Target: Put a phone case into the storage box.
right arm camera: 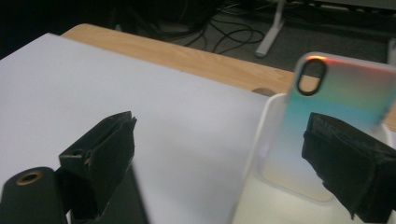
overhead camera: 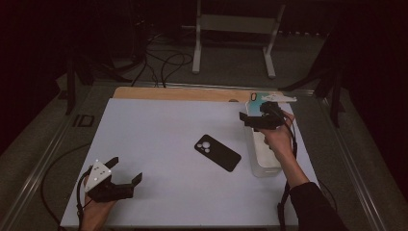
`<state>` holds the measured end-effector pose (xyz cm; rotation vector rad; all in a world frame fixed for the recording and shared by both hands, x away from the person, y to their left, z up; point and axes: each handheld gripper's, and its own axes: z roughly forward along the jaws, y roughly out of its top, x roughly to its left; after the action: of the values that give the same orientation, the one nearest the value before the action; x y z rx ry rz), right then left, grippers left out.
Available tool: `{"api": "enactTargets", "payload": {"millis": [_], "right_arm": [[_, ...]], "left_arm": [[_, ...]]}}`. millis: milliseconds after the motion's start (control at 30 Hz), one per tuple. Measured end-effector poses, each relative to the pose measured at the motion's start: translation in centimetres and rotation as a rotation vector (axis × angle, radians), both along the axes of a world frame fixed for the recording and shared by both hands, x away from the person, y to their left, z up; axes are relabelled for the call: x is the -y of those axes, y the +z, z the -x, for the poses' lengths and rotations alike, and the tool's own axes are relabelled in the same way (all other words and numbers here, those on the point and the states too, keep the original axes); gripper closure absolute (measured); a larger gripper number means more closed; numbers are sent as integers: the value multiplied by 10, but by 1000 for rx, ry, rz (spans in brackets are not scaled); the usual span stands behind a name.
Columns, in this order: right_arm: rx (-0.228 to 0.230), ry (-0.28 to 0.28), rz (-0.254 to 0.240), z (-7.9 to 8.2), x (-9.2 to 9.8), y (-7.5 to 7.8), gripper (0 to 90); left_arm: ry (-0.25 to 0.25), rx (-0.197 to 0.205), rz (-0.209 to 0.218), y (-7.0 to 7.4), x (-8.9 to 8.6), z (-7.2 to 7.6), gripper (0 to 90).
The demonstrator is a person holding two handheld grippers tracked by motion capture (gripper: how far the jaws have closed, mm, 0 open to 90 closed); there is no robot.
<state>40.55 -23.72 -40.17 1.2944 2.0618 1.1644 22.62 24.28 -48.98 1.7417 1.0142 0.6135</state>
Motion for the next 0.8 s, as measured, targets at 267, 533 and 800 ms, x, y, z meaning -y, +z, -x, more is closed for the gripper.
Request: {"api": "enactTargets", "payload": {"millis": [267, 533, 800], "right_arm": [[-4, 73, 1, 12, -12, 0, 95], [-36, 149, 5, 20, -26, -2, 95], [-72, 214, 16, 22, -40, -8, 95]], "left_arm": [[-3, 0, -1, 0, 2, 0, 1], [-7, -5, -4, -1, 2, -1, 1], [-13, -9, -13, -2, 3, -1, 1]]}}
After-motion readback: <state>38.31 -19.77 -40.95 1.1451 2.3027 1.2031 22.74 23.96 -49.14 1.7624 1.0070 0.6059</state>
